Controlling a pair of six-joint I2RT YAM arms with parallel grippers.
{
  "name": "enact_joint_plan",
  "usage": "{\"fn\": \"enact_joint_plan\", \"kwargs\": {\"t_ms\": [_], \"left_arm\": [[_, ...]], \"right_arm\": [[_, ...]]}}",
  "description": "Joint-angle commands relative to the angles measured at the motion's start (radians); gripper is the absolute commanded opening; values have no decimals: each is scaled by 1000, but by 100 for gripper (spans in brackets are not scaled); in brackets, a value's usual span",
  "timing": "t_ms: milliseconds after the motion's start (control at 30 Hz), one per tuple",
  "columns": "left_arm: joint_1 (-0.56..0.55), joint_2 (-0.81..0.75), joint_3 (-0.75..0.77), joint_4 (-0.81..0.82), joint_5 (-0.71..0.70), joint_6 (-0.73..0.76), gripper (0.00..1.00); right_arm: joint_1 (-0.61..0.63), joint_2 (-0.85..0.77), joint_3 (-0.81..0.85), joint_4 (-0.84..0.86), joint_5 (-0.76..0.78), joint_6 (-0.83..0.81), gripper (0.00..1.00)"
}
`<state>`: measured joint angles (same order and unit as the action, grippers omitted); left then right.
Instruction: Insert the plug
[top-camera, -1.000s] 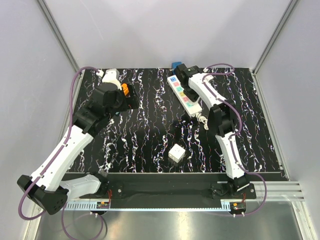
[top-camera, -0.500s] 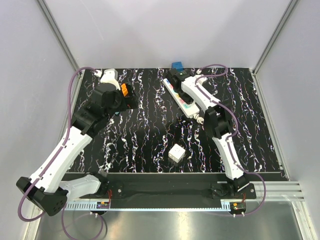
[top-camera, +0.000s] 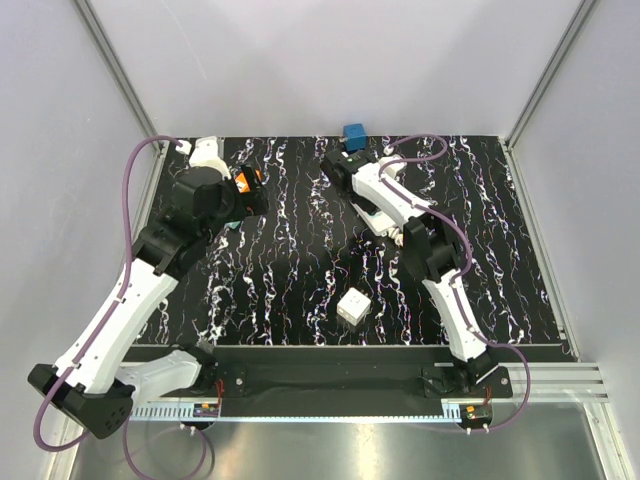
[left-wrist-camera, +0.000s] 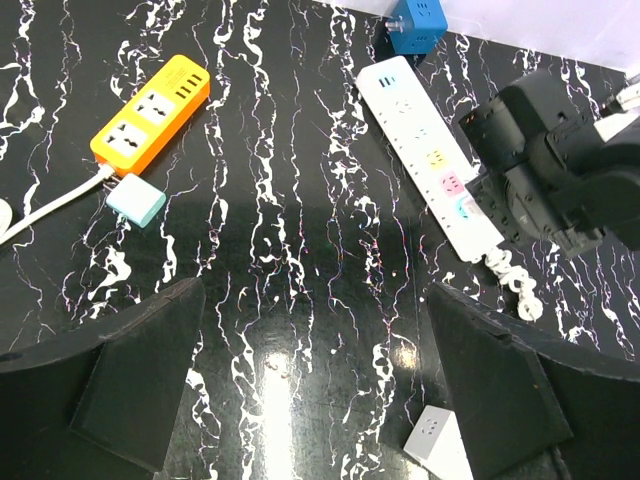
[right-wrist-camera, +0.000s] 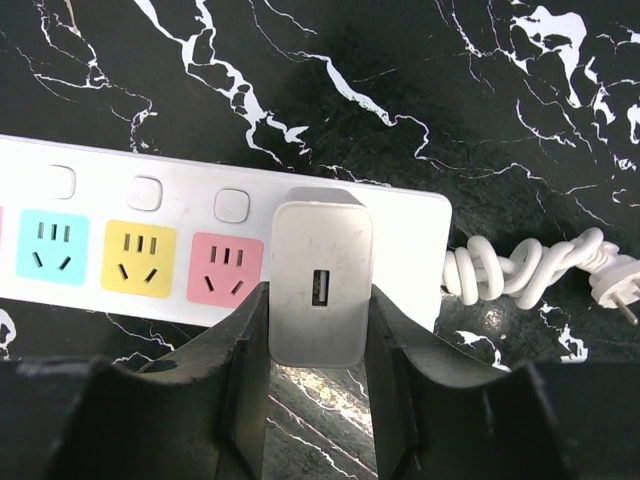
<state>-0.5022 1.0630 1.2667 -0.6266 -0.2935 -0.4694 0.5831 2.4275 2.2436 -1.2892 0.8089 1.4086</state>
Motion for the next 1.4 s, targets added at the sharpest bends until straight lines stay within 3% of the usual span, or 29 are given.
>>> {"fn": "enact_joint_plan", "kwargs": {"t_ms": [0,300,667,933,1100,1367], "left_arm": [[5,-23,-1,53,-32,-5,99],[7,-17,-4,53,-33,-5,99],[10,-6,-1,56,-29,0,99],[11,0,-4,57,-29,2,99],[14,-6,-7,61,-29,2,99],[19,-8,-9,61,-33,3,99]], "right_arm": [[1,47,-131,-90,-106,24,0],[-43,-5,-297,74,-200,-36,0],[-135,-77,-389,266,-358,-256,0],[-135,-42,-398,269,-347,-292,0],[-123,-12,-328,173,-257,-309,0],[-103,31,-325,151,-205,-307,0]]}}
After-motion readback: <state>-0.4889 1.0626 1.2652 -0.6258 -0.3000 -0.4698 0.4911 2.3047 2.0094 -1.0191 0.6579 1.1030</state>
